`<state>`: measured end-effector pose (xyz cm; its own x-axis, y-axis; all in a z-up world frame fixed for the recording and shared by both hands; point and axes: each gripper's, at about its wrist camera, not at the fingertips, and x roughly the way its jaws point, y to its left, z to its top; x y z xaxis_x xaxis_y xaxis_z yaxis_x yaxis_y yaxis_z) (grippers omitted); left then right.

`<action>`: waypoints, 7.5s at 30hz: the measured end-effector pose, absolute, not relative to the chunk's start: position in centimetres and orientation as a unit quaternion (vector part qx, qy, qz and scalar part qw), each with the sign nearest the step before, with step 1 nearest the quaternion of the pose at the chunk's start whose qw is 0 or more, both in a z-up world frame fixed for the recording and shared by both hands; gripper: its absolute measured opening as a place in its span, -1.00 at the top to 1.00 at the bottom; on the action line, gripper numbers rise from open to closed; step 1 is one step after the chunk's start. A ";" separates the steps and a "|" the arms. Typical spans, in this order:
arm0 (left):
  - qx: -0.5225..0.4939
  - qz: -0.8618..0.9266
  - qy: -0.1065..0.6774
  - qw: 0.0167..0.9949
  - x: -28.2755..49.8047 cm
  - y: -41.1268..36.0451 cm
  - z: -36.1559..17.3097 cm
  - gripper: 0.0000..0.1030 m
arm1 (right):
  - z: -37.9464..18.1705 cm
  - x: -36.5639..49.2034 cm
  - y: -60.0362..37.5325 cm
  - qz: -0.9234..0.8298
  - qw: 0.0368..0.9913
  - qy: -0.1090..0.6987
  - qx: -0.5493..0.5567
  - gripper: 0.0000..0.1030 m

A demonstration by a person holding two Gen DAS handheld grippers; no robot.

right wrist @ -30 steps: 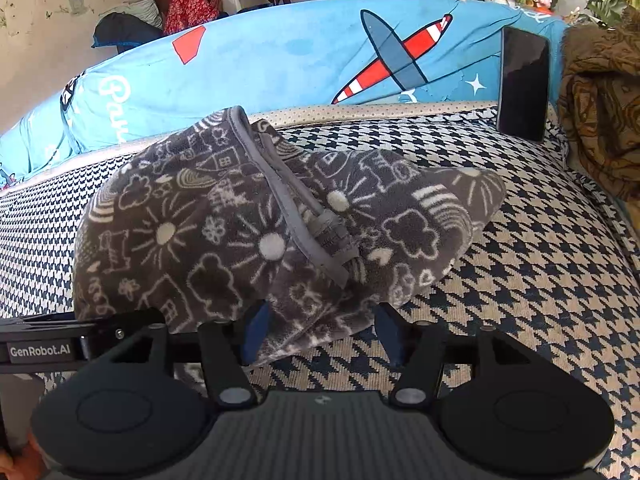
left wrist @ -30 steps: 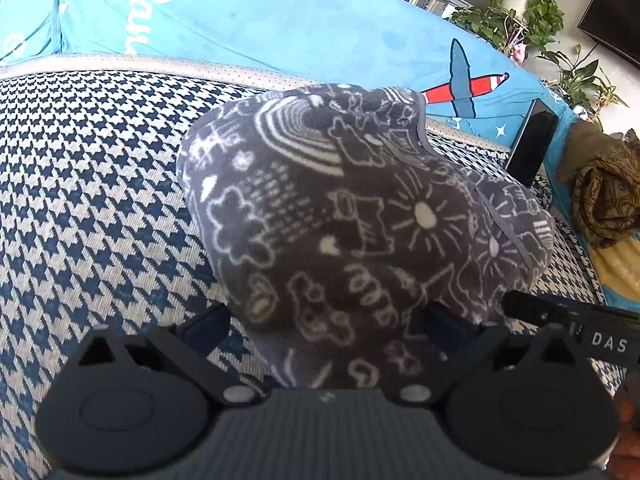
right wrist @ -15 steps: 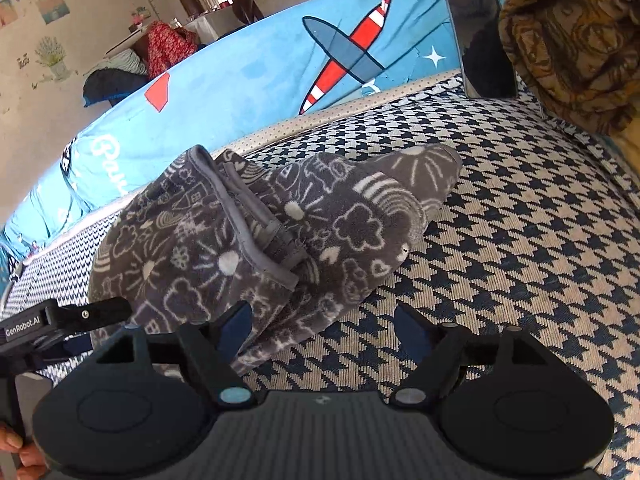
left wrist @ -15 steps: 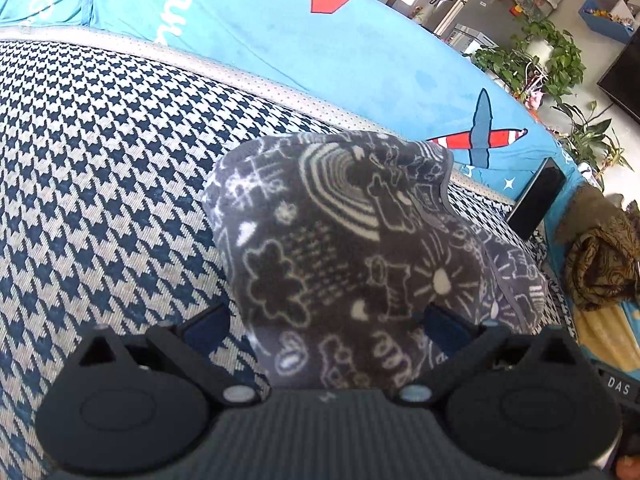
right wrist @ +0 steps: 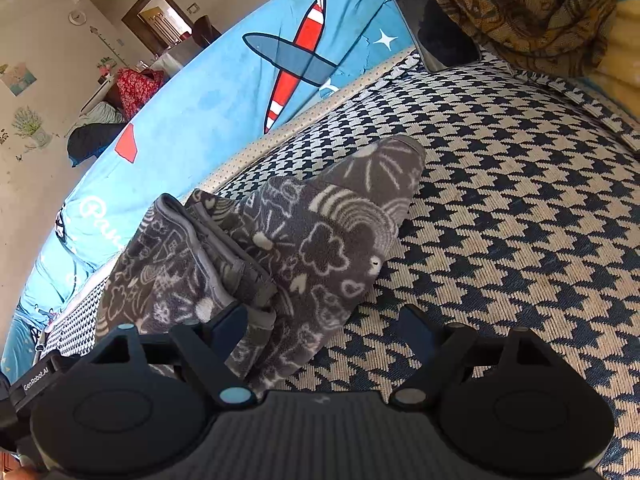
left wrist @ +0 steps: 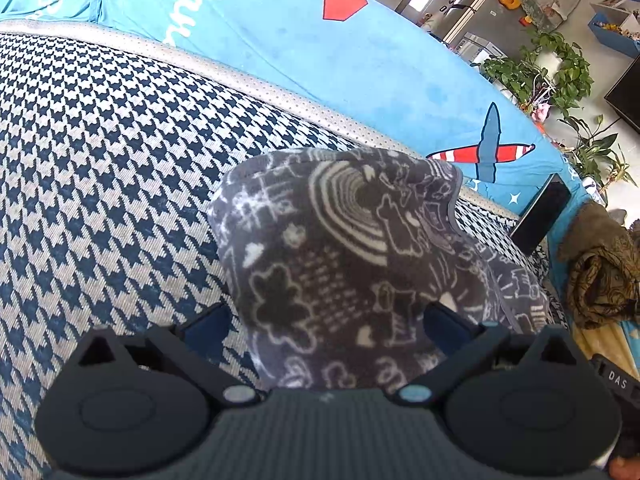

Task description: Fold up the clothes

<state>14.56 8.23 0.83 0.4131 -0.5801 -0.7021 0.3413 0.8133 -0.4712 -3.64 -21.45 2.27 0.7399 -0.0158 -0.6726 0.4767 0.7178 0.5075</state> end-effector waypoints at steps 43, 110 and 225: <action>-0.194 -0.294 0.503 0.789 18.1 8.4 -1.7 -1.00 | 0.9 1.0 -22.1 -0.074 0.867 0.297 0.394 -0.96; -0.024 -0.223 0.324 0.919 12.5 12.3 5.5 -0.56 | 6.8 4.0 -6.8 -0.082 0.963 0.228 0.119 0.28; -0.023 0.068 0.233 0.970 15.8 36.8 6.0 -0.59 | 3.8 18.0 18.9 0.126 0.970 0.191 0.089 0.28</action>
